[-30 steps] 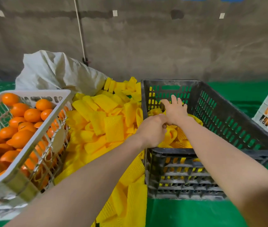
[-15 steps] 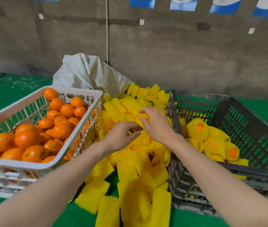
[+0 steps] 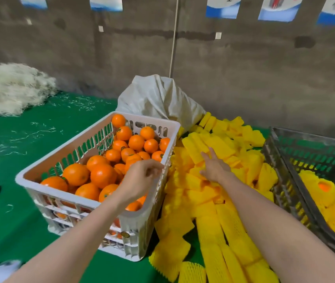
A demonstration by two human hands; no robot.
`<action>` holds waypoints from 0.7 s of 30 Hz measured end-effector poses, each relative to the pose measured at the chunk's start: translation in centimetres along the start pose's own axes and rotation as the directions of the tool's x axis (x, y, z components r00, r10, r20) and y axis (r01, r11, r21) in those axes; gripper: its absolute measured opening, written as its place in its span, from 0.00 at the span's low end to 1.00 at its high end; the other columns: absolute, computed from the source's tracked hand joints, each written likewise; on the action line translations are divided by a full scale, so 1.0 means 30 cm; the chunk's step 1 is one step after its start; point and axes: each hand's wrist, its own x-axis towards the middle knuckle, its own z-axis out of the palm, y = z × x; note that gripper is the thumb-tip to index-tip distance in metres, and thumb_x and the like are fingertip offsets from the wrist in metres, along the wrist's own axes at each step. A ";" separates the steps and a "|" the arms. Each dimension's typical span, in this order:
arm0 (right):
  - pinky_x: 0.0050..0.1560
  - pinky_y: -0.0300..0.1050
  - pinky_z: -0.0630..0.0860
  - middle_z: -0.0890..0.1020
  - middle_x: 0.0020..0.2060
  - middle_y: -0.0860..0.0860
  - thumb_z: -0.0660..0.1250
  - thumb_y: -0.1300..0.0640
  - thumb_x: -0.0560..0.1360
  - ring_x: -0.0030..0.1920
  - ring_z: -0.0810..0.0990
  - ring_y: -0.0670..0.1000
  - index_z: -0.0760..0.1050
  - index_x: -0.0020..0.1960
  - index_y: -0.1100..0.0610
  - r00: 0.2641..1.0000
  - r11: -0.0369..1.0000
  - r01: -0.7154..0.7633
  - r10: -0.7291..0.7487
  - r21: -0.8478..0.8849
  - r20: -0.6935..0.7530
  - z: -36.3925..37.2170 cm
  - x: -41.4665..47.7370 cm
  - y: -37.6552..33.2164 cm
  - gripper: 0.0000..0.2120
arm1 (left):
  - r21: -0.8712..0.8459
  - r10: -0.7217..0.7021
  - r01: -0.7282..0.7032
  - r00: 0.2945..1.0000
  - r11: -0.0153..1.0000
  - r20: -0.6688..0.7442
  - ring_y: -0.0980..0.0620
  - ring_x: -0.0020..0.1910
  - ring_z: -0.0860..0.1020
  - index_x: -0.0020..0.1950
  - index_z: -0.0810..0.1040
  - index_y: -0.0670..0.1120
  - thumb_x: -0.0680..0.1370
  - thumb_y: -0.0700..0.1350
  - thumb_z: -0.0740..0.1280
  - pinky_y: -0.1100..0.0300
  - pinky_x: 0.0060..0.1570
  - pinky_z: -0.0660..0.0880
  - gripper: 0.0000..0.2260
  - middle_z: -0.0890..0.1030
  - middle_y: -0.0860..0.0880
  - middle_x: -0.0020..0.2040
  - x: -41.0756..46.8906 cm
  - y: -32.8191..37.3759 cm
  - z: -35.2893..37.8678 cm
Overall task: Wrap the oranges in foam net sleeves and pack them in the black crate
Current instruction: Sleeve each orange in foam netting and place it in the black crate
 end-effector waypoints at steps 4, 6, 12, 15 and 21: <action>0.59 0.54 0.70 0.64 0.67 0.61 0.61 0.64 0.76 0.62 0.73 0.63 0.58 0.70 0.61 0.993 0.996 -0.085 0.086 0.021 -0.079 0.045 -0.023 0.026 0.24 | 0.044 -0.069 0.073 0.995 0.996 -0.078 0.45 0.55 0.77 0.62 0.77 0.39 0.76 0.27 0.58 0.68 0.45 0.72 0.18 0.80 0.41 0.57 0.047 -0.087 -0.044; 0.57 0.55 0.69 0.66 0.64 0.62 0.59 0.69 0.74 0.60 0.73 0.65 0.57 0.70 0.63 0.984 0.991 -0.083 0.098 0.106 -0.151 0.041 -0.034 0.030 0.26 | 0.110 -0.169 0.177 0.983 0.978 -0.073 0.41 0.62 0.74 0.66 0.73 0.38 0.77 0.28 0.58 0.56 0.52 0.74 0.18 0.76 0.38 0.63 0.099 -0.130 -0.062; 0.60 0.45 0.64 0.67 0.65 0.61 0.68 0.66 0.71 0.63 0.70 0.61 0.65 0.67 0.64 0.964 0.948 0.023 0.063 0.318 -0.258 -0.075 -0.073 -0.008 0.26 | 0.327 -0.410 0.367 0.910 0.871 0.069 0.42 0.42 0.71 0.37 0.63 0.43 0.75 0.39 0.67 0.54 0.32 0.67 0.12 0.69 0.39 0.44 0.241 -0.197 -0.035; 0.55 0.41 0.62 0.71 0.62 0.60 0.72 0.63 0.70 0.61 0.71 0.58 0.71 0.63 0.61 0.953 0.922 0.124 -0.007 0.367 -0.304 -0.118 -0.121 -0.026 0.23 | 0.499 -0.480 0.348 0.862 0.794 0.162 0.41 0.56 0.73 0.57 0.70 0.40 0.73 0.47 0.71 0.54 0.46 0.71 0.18 0.72 0.39 0.58 0.260 -0.230 0.001; 0.45 0.38 0.61 0.75 0.56 0.55 0.73 0.62 0.69 0.56 0.72 0.54 0.71 0.59 0.53 0.923 0.845 0.241 -0.047 0.478 -0.382 -0.147 -0.205 -0.068 0.21 | 0.410 -0.451 0.377 0.887 0.830 0.098 0.44 0.51 0.76 0.74 0.55 0.42 0.74 0.45 0.71 0.62 0.29 0.66 0.34 0.74 0.39 0.61 0.257 -0.272 0.015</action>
